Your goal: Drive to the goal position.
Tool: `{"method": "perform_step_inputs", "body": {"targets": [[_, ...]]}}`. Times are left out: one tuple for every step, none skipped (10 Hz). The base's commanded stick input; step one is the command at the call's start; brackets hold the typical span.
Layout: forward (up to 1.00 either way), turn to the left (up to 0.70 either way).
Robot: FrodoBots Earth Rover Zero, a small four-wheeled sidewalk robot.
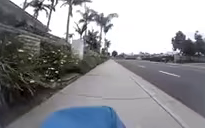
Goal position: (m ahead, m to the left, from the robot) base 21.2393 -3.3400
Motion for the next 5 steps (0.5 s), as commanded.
{"method": "perform_step_inputs", "body": {"targets": [[1.0, -0.27], [1.0, -0.26], [1.0, -0.03], [1.0, 0.0], [1.0, 0.0]]}}
